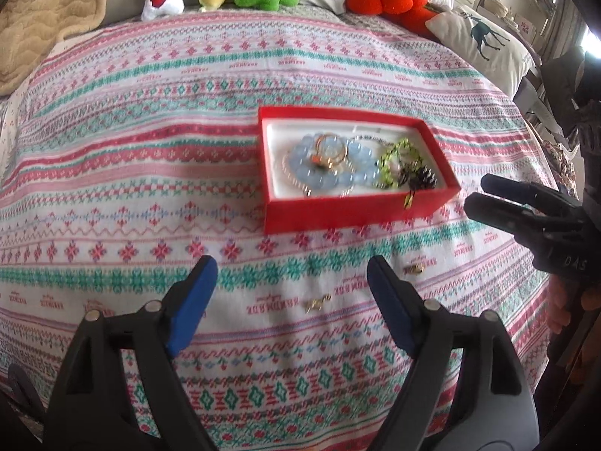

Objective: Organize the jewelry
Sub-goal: 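Move both open tools back to the last two gold earrings, then grasp a gold earring with the left tool while the right tool grasps the other gold earring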

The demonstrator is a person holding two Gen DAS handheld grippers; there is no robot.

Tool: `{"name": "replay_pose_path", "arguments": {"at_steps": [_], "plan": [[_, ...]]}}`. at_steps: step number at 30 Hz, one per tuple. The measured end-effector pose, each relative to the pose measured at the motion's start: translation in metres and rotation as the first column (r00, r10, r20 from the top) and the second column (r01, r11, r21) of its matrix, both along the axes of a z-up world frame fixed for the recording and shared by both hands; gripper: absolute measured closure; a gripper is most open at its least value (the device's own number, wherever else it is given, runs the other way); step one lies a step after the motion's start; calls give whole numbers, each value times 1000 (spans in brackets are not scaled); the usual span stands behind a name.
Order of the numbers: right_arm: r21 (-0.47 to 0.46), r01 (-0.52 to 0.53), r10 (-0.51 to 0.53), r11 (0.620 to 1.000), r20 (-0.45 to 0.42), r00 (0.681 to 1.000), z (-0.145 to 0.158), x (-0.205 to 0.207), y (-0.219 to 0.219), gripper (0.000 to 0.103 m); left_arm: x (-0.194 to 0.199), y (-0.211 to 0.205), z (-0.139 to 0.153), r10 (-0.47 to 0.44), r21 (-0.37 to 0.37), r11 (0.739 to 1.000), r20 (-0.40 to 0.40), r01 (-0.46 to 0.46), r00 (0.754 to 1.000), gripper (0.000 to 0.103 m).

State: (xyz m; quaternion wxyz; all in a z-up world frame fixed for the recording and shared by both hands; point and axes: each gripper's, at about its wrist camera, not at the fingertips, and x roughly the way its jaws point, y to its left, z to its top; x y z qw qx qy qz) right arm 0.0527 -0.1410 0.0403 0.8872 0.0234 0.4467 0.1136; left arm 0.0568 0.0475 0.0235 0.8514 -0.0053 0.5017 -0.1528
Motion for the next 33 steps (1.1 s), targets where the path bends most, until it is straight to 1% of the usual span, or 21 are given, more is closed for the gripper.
{"name": "replay_pose_path", "arguments": {"at_steps": [6, 10, 13, 16, 18, 20, 22, 25, 28, 33], "plan": [[-74, -21, 19, 997, -30, 999, -17, -20, 3, 29, -14, 7, -14, -5, 32, 999, -32, 6, 999, 21], [-107, -34, 30, 994, -40, 999, -27, -31, 6, 29, -26, 5, -24, -19, 55, 998, -40, 22, 999, 21], [-114, -25, 18, 993, -61, 998, -35, -35, 6, 29, -32, 2, -31, -38, 71, 997, -41, 41, 998, 21], [-104, -24, 16, 994, -80, 997, -41, -38, 6, 29, -39, -3, -37, -90, 49, 994, -44, 93, 995, 21], [-114, -26, 17, 993, -82, 996, -44, -41, 8, 29, -41, -6, -38, -117, 42, 992, -33, 118, 993, 21], [-128, -33, 22, 991, -86, 996, -47, -43, 11, 29, -42, -9, -38, -138, 30, 990, -26, 139, 990, 28], [-137, -46, 34, 989, -92, 995, -49, -44, 15, 29, -40, -12, -39, -155, 14, 988, -30, 156, 987, 42], [-153, -66, 52, 986, -92, 994, -50, -47, 21, 29, -36, -18, -42, -176, 4, 984, -34, 176, 984, 52], [-167, -79, 64, 983, -95, 993, -53, -47, 25, 29, -30, -24, -46, -182, 9, 983, -34, 182, 983, 56], [-171, -81, 63, 982, -105, 992, -57, -47, 26, 29, -22, -29, -50, -171, 30, 985, -35, 172, 985, 58]]}}
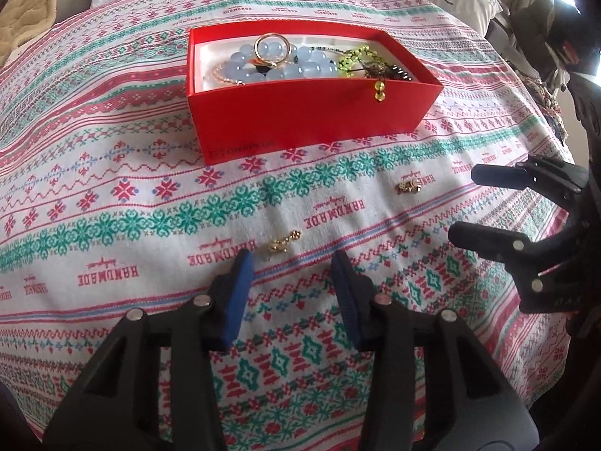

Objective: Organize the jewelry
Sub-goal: 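Grasp a gold earring with the left tool while the right tool grasps the other gold earring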

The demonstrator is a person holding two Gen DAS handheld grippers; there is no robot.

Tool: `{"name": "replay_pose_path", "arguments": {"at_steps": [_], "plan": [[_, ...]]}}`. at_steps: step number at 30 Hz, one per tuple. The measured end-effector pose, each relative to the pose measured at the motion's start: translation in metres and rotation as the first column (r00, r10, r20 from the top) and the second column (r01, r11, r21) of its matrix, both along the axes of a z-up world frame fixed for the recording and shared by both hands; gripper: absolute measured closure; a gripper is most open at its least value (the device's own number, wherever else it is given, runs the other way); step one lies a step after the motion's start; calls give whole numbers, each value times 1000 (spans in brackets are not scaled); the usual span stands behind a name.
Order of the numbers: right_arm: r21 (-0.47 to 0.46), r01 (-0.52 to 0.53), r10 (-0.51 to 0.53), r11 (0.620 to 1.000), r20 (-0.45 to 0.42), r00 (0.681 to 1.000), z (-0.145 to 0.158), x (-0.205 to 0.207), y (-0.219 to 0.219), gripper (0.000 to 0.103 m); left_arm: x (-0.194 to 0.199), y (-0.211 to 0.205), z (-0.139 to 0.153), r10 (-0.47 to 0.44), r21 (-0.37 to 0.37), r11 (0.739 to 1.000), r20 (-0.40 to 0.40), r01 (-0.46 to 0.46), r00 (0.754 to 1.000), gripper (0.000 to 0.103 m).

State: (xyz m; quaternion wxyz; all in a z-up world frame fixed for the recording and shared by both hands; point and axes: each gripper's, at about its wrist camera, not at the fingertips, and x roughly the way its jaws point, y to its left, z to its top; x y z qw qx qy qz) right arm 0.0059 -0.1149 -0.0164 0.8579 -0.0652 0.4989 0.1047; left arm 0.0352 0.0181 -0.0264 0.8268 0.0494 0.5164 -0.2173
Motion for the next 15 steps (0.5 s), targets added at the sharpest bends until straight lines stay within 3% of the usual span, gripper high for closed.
{"name": "replay_pose_path", "arguments": {"at_steps": [11, 15], "plan": [[0, 8, -8, 1000, -3, 1000, 0, 0, -1, 29, 6, -9, -3, -7, 60, 998, 45, 4, 999, 77], [-4, 9, -9, 1000, -1, 1000, -1, 0, 0, 29, 4, -12, -3, -20, 69, 997, 49, 16, 999, 90]]}}
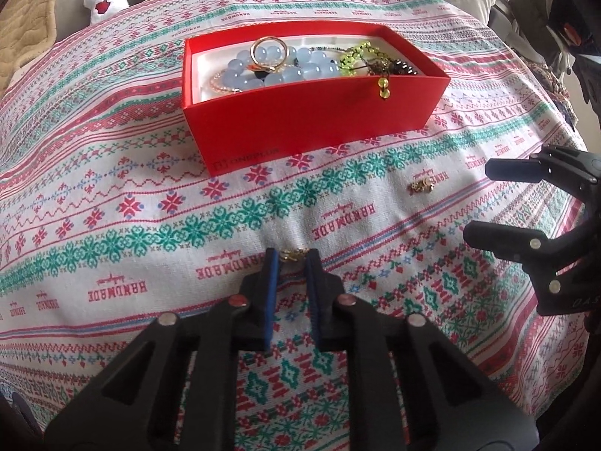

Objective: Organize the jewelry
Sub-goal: 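Grasp a gold earring with the left tool while the right tool grasps the other gold earring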

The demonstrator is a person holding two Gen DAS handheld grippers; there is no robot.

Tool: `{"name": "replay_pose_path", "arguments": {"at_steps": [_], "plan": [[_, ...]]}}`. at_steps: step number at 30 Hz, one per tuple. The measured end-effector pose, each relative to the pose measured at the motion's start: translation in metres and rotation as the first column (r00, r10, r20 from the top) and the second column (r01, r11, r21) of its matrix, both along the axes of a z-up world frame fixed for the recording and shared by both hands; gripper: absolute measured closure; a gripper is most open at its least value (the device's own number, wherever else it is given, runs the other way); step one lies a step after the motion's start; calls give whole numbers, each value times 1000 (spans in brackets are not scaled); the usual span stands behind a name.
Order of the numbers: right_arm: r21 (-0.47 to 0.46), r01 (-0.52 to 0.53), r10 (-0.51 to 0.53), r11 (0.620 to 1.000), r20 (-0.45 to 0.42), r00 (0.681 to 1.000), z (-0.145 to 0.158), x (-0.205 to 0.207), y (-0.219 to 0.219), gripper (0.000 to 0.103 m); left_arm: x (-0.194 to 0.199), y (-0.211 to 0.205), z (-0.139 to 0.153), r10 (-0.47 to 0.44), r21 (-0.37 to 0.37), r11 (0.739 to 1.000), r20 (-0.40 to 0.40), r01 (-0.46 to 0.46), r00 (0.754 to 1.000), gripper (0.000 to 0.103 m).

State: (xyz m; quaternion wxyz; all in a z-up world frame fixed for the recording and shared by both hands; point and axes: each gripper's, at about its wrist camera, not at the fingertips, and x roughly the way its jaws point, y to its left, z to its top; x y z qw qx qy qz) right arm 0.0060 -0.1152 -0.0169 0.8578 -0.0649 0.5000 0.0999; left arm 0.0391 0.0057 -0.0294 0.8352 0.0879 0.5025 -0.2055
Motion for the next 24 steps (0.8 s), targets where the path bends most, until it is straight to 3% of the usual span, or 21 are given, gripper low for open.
{"name": "replay_pose_path", "arguments": {"at_steps": [9, 19, 24], "plan": [[-10, -16, 16, 1000, 5, 1000, -1, 3, 6, 29, -4, -9, 4, -9, 29, 1000, 16, 8, 1000, 92], [-28, -56, 55, 998, -34, 998, -19, 18, 17, 28, -6, 5, 12, 45, 40, 998, 17, -45, 999, 92], [-29, -51, 50, 998, -24, 998, -19, 28, 19, 35, -6, 9, 20, 57, 21, 998, 15, -57, 998, 92]]}}
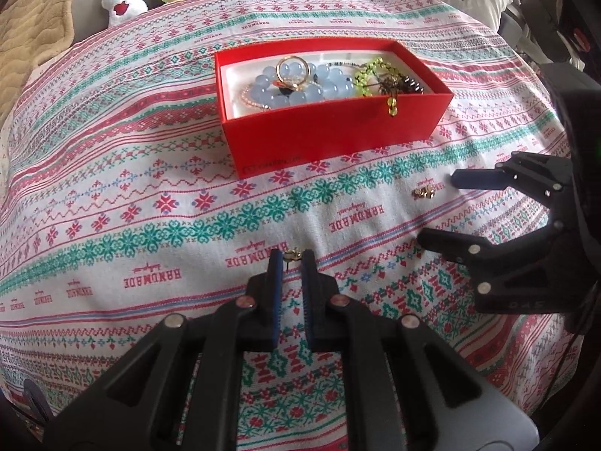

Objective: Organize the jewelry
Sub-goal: 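Grasp a gold earring with the left tool while the right tool grasps the other gold earring, then carry both gold earrings over the red box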

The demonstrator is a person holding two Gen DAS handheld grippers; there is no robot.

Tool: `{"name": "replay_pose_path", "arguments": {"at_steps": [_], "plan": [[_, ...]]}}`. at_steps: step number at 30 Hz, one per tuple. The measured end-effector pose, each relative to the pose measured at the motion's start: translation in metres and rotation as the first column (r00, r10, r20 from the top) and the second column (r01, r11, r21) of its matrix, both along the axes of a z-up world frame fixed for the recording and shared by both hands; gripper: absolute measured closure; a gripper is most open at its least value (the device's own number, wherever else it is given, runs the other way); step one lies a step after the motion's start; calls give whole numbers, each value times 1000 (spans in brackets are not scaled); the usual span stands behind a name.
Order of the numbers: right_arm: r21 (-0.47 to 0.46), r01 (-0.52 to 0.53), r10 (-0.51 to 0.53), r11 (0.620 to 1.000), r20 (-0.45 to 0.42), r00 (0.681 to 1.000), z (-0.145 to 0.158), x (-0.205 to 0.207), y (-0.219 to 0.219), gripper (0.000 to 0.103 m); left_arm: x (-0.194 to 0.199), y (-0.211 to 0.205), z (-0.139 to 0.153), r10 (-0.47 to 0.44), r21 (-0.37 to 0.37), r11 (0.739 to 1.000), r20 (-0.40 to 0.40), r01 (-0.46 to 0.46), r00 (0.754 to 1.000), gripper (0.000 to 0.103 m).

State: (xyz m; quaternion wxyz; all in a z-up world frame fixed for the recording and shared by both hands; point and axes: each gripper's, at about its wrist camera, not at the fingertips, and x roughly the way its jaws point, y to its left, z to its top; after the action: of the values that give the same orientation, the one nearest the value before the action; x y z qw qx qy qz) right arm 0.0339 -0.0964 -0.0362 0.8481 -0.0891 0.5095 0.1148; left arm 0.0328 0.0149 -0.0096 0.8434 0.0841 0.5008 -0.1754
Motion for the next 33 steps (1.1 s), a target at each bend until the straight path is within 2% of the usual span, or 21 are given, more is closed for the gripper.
{"name": "replay_pose_path", "arguments": {"at_steps": [10, 16, 24, 33], "plan": [[-28, -52, 53, 998, 25, 998, 3, 8, 19, 67, 0, 3, 7, 12, -29, 999, -2, -12, 1000, 92], [-30, -62, 62, 998, 26, 998, 3, 8, 21, 81, 1, 5, 8, 20, -29, 999, -6, -20, 1000, 92], [-31, -68, 69, 997, 21, 997, 5, 12, 24, 93, 4, 5, 9, 33, -37, 999, -20, -34, 999, 92], [-16, -59, 60, 998, 20, 998, 11, 6, 20, 95, 7, 7, 10, 48, -39, 998, -26, -49, 998, 92]]}}
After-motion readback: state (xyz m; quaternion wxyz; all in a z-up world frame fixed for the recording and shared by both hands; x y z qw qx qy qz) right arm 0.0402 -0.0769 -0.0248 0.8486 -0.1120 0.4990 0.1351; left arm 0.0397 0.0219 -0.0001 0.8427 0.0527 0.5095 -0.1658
